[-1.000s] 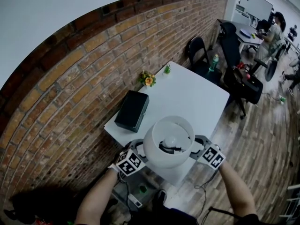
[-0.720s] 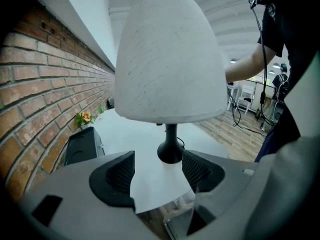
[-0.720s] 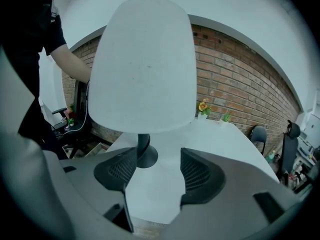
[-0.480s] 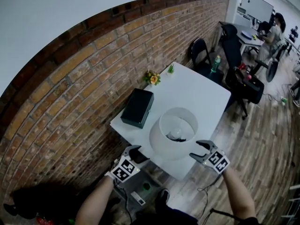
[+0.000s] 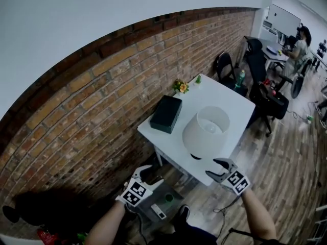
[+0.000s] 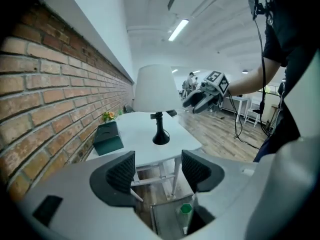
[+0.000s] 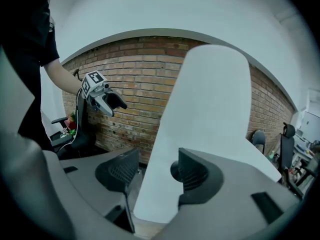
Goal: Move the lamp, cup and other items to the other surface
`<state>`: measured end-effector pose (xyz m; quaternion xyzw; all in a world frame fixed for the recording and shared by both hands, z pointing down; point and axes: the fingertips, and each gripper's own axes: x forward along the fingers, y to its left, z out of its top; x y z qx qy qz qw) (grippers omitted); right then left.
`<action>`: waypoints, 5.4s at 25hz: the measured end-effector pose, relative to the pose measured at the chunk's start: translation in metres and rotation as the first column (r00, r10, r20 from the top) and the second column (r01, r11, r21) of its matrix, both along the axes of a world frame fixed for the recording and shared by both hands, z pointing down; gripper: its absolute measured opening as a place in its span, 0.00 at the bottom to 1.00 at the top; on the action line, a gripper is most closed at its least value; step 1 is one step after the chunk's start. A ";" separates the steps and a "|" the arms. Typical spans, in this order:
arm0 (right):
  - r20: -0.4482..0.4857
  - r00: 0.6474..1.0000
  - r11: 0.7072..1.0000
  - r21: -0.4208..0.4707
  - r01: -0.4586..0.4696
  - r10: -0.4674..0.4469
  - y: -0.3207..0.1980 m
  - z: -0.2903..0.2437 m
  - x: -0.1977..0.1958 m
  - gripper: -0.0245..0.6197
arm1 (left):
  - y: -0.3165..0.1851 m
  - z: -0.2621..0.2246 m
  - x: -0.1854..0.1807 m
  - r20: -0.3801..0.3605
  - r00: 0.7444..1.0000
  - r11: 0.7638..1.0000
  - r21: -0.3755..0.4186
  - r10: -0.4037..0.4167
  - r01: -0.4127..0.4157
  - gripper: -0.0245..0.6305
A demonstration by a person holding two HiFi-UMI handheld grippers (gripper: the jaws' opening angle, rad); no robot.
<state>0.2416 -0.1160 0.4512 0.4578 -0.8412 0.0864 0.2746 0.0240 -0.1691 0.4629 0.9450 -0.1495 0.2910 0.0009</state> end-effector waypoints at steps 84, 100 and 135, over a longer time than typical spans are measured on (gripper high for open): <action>-0.131 0.983 0.930 -0.360 0.070 -0.125 0.047 0.528 -0.249 0.50 | 0.218 0.363 -0.217 0.103 0.717 0.635 -0.390 -0.690 0.667 0.37; -0.029 0.990 0.932 -0.342 0.119 -0.137 0.082 0.290 -0.254 0.50 | 0.205 0.184 -0.193 0.015 0.717 0.688 -0.267 -0.697 0.675 0.37; 0.038 0.937 0.930 -0.146 -0.338 0.347 0.096 0.007 -0.047 0.50 | 0.119 -0.002 -0.107 -0.229 0.852 0.882 -0.140 -0.471 0.450 0.37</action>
